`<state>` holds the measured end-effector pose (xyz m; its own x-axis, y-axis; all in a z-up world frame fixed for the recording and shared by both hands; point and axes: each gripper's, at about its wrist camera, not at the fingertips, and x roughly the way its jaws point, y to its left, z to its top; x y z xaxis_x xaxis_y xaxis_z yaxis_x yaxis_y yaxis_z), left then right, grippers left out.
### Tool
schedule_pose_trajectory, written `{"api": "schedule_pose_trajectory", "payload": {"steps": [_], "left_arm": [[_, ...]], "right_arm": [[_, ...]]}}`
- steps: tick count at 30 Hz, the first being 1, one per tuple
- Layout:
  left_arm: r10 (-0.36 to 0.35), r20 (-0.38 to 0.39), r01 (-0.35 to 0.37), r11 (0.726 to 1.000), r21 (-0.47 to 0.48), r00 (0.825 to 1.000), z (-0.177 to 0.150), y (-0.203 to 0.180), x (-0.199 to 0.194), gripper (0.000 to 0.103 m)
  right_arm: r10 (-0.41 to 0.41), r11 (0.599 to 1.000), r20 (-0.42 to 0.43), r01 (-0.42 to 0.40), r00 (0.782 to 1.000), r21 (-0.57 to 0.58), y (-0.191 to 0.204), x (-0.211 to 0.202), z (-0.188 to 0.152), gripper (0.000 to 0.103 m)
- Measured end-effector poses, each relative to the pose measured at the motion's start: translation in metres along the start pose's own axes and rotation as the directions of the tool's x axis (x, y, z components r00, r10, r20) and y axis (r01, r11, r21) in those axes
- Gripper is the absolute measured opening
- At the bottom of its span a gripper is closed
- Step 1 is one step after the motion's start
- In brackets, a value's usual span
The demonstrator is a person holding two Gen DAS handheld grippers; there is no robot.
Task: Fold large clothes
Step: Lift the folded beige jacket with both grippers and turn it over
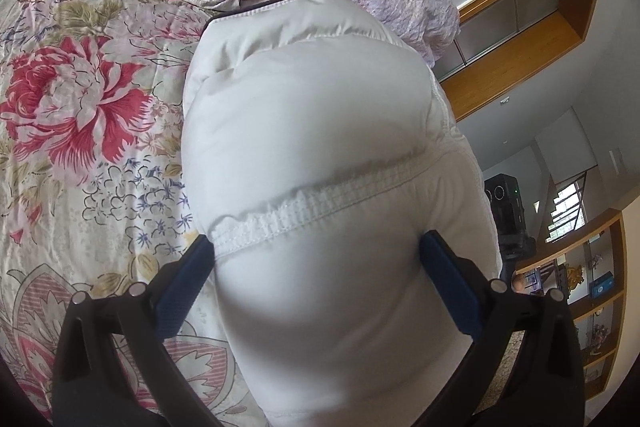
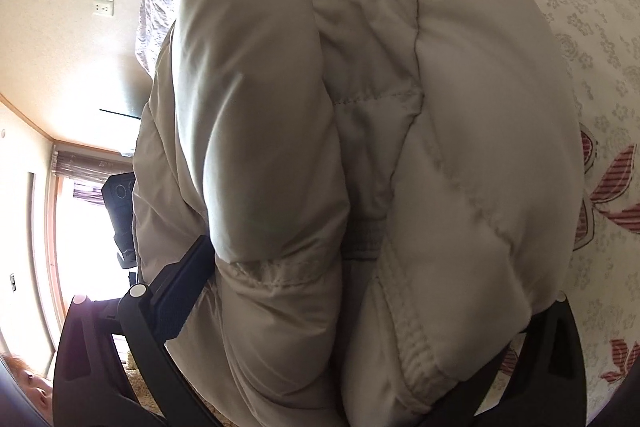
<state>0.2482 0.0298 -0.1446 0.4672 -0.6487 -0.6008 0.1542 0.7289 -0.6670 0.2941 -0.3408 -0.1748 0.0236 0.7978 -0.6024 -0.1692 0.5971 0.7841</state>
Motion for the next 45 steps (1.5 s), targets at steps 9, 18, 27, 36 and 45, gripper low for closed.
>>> {"api": "schedule_pose_trajectory", "payload": {"steps": [9,18,27,36,45], "left_arm": [[-0.054,-0.007,0.053,0.997,-0.061,0.999,-0.004,0.012,-0.003,0.101],[-0.117,-0.037,0.11,0.981,-0.159,0.992,-0.013,0.022,-0.001,0.101],[-0.156,-0.023,0.153,0.981,-0.123,0.987,-0.018,0.009,-0.004,0.097],[-0.194,-0.005,0.192,0.976,-0.098,0.981,-0.013,0.001,-0.007,0.093],[-0.171,0.132,0.176,0.984,-0.029,0.976,0.026,0.007,-0.046,0.09]], "right_arm": [[0.027,1.0,0.012,-0.027,1.0,-0.011,-0.012,-0.002,-0.001,0.102],[0.036,0.999,0.012,-0.036,0.999,-0.009,-0.021,-0.003,0.005,0.102],[0.06,0.994,0.037,-0.057,0.997,-0.091,-0.009,0.006,-0.001,0.102],[0.105,0.988,0.052,-0.098,0.993,-0.116,-0.004,0.009,-0.001,0.102],[0.193,0.966,0.112,-0.169,0.975,-0.195,0.04,0.02,0.053,0.096]]}}
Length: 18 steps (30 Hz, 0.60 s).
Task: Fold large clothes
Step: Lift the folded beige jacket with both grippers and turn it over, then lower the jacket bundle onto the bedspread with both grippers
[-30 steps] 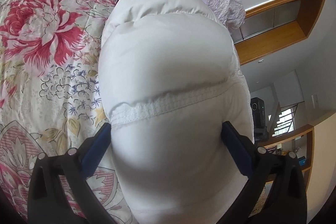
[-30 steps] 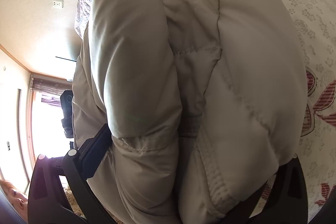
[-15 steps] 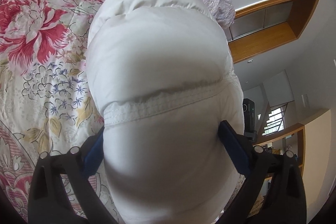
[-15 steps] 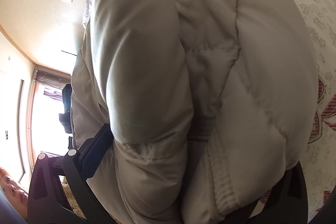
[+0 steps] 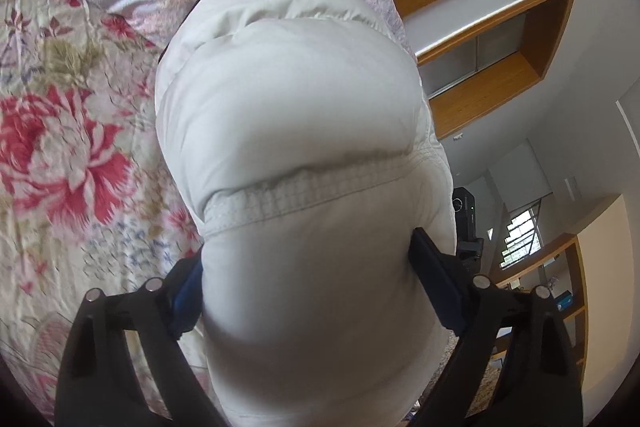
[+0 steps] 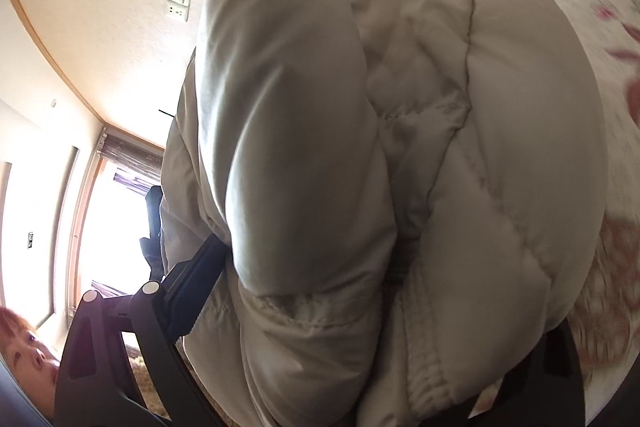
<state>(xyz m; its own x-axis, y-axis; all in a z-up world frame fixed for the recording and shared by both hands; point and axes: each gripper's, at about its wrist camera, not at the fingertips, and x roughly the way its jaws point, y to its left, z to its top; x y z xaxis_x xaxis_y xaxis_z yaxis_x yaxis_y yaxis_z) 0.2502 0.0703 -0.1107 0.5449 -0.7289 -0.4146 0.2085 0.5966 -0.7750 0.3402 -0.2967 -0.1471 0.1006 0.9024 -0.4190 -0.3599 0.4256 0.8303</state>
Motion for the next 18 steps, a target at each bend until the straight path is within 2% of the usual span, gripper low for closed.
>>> {"api": "schedule_pose_trajectory", "payload": {"steps": [4,8,12,15,18], "left_arm": [[0.072,0.071,-0.072,0.997,0.0,0.995,0.028,0.017,-0.018,0.09],[0.15,0.097,-0.148,0.989,-0.028,0.984,0.049,0.04,-0.028,0.09],[0.201,0.115,-0.195,0.979,-0.061,0.973,0.057,0.067,-0.032,0.089],[0.241,0.141,-0.237,0.97,-0.046,0.96,0.061,0.079,-0.03,0.09],[0.288,0.156,-0.288,0.957,-0.025,0.945,0.063,0.084,-0.025,0.094]], "right_arm": [[0.004,1.0,-0.017,-0.005,1.0,-0.012,0.006,0.043,0.038,0.096],[-0.003,1.0,-0.042,0.004,0.999,0.006,0.0,0.087,0.064,0.095],[-0.046,0.998,-0.049,0.048,0.998,0.03,-0.012,0.12,0.08,0.095],[-0.09,0.995,-0.036,0.091,0.995,0.031,-0.018,0.127,0.093,0.095],[-0.157,0.986,-0.014,0.158,0.987,0.047,-0.02,0.133,0.088,0.101]]}}
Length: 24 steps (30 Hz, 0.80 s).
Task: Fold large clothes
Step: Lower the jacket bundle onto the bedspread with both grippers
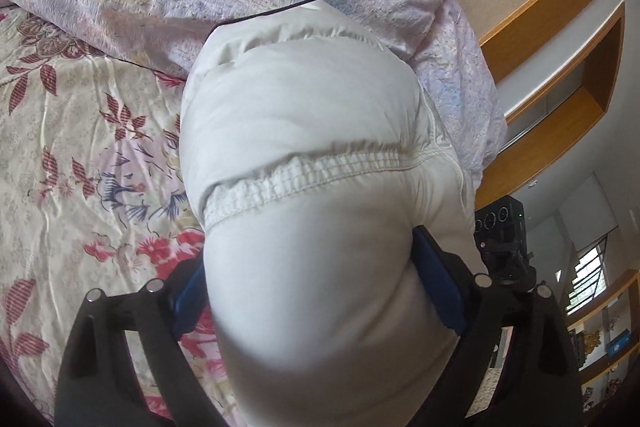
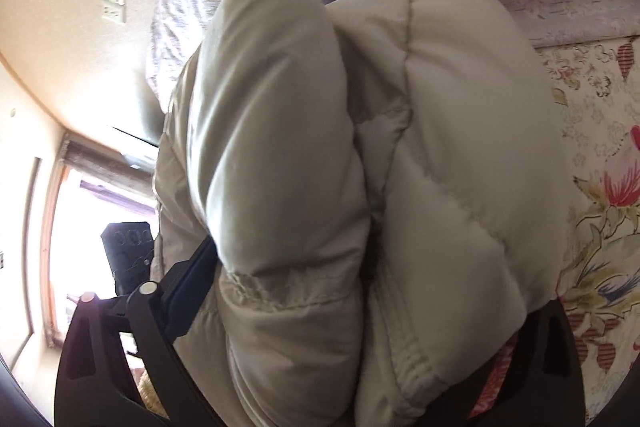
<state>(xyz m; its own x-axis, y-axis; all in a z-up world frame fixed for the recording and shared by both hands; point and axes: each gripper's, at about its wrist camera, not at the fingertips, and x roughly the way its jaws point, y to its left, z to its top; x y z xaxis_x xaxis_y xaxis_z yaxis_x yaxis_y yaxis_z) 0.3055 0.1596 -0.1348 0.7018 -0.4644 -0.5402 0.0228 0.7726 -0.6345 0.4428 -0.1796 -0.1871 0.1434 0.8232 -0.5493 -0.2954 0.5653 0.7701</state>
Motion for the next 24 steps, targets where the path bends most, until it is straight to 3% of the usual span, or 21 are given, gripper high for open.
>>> {"api": "schedule_pose_trajectory", "payload": {"steps": [4,6,9,12,16,20,24], "left_arm": [[0.104,0.031,-0.106,0.991,0.079,0.994,0.003,-0.014,-0.007,0.095],[0.167,0.064,-0.174,0.977,0.121,0.984,0.003,-0.024,-0.016,0.095],[0.297,0.161,-0.326,0.923,0.206,0.941,0.002,-0.048,-0.033,0.096],[0.387,0.245,-0.446,0.853,0.271,0.889,-0.003,-0.076,-0.043,0.096],[0.379,0.23,-0.437,0.839,0.323,0.896,-0.007,-0.105,-0.037,0.1],[0.407,0.212,-0.457,0.825,0.333,0.889,-0.005,-0.118,-0.02,0.1],[0.428,0.21,-0.476,0.814,0.334,0.879,-0.006,-0.122,-0.011,0.1]], "right_arm": [[-0.105,0.994,0.036,0.106,0.994,-0.007,0.012,-0.015,-0.012,0.102],[-0.186,0.982,0.096,0.189,0.978,-0.027,0.02,-0.038,-0.016,0.102],[-0.28,0.952,0.237,0.302,0.93,-0.059,0.041,-0.083,-0.019,0.102],[-0.3,0.922,0.356,0.365,0.885,-0.129,0.068,-0.11,-0.022,0.102],[-0.375,0.854,0.374,0.473,0.848,-0.217,0.105,-0.089,-0.026,0.082],[-0.43,0.797,0.372,0.54,0.823,-0.272,0.126,-0.054,-0.023,0.059],[-0.446,0.763,0.435,0.586,0.782,-0.273,0.134,-0.041,-0.034,0.059]]}}
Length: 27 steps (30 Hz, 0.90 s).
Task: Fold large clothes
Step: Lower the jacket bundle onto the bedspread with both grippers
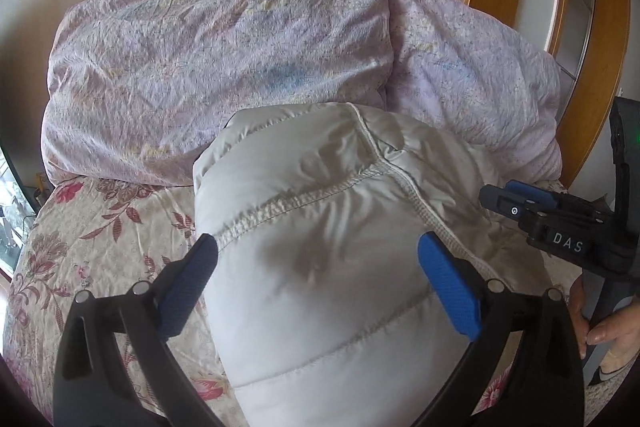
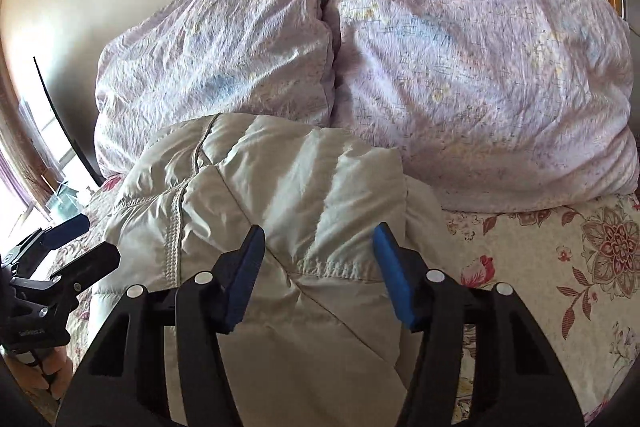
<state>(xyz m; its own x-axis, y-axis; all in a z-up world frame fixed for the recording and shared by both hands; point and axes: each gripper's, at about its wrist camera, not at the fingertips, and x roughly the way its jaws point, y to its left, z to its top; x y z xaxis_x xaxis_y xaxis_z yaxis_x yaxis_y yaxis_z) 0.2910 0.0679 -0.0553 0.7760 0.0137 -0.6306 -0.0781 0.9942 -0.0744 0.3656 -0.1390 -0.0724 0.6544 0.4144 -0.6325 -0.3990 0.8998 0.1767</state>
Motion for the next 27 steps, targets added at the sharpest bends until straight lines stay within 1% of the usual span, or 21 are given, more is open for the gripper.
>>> {"api": "schedule_pose_trajectory", "payload": {"steps": [3,6,9,12,13,14,16,20,27], "left_arm": [[0.027,-0.015,-0.027,1.0,0.004,1.0,0.001,-0.003,0.011,0.1],[0.053,-0.024,-0.053,0.999,0.013,0.998,-0.001,-0.005,0.024,0.101],[0.063,-0.014,-0.063,0.998,0.023,0.998,-0.003,-0.007,0.033,0.101],[0.095,-0.004,-0.094,0.994,0.057,0.996,-0.005,-0.014,0.041,0.101],[0.102,-0.002,-0.102,0.993,0.062,0.995,-0.006,-0.016,0.044,0.101],[0.105,-0.003,-0.105,0.993,0.06,0.994,-0.007,-0.016,0.048,0.101],[0.108,-0.001,-0.107,0.993,0.053,0.994,-0.008,-0.015,0.054,0.101],[0.137,0.005,-0.138,0.989,0.059,0.99,-0.012,-0.017,0.064,0.101],[0.161,0.005,-0.161,0.984,0.07,0.987,-0.015,-0.018,0.071,0.101]], "right_arm": [[-0.031,0.999,0.011,0.031,0.999,-0.009,0.001,0.009,0.001,0.056],[-0.12,0.991,0.017,0.121,0.993,-0.063,0.005,0.017,-0.005,0.056],[-0.151,0.984,0.02,0.152,0.988,-0.093,0.003,0.032,-0.015,0.057],[-0.137,0.989,-0.025,0.135,0.99,-0.064,-0.006,0.044,-0.017,0.061],[-0.13,0.99,-0.04,0.128,0.991,-0.049,-0.01,0.048,-0.017,0.064],[-0.123,0.992,-0.051,0.121,0.991,-0.034,-0.014,0.052,-0.018,0.067],[-0.106,0.994,-0.066,0.106,0.992,-0.009,-0.02,0.058,-0.02,0.069],[-0.109,0.994,-0.067,0.109,0.992,-0.006,-0.022,0.066,-0.025,0.07],[-0.123,0.992,-0.052,0.123,0.991,-0.01,-0.022,0.072,-0.029,0.07]]}}
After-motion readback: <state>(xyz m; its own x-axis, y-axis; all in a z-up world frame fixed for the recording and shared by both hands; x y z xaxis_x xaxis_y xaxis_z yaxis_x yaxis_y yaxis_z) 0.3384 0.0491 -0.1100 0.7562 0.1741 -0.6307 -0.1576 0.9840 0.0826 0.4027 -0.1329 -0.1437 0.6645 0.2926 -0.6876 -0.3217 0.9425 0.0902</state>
